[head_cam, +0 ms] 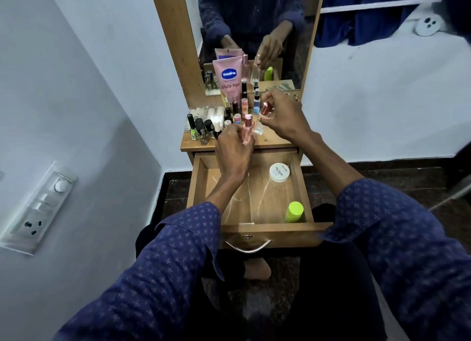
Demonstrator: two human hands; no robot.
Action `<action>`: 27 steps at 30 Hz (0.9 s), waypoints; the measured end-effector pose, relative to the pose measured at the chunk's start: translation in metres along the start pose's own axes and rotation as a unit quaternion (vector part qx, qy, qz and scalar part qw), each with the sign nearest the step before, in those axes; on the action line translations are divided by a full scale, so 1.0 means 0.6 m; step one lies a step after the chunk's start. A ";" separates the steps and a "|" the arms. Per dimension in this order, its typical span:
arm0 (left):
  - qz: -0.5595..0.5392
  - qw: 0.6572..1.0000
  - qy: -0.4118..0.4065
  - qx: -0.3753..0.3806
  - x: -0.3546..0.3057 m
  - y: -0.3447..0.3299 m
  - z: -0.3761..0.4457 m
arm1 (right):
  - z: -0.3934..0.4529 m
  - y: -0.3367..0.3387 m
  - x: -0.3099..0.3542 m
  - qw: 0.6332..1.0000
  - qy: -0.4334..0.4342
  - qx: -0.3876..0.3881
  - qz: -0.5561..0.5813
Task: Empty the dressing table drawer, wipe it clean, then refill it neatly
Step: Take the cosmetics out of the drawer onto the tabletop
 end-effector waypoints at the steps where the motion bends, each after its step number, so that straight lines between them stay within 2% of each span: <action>1: 0.000 1.000 0.001 0.000 0.001 -0.003 0.000 | 0.011 -0.010 0.000 1.000 0.003 -0.001 -0.002; 13: 0.004 1.000 0.001 -0.015 0.005 -0.013 0.012 | 0.077 -0.067 0.004 0.997 0.030 0.013 0.070; 21: -0.027 1.000 0.007 -0.008 0.012 -0.007 0.006 | 0.068 -0.074 -0.019 0.995 -0.014 0.019 0.096; 27: -0.036 0.999 -0.005 0.021 0.021 -0.006 -0.032 | -0.002 -0.054 -0.050 0.993 -0.050 -0.011 0.111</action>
Point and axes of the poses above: each hand's wrist, its own z-axis towards the middle knuckle, its own y-axis out of the back of the hand, x = y × z, the point moved 4 cm from there along z, towards the middle knuckle, and after that the axes turned 13 degrees about -z, right-handed, at the moved point
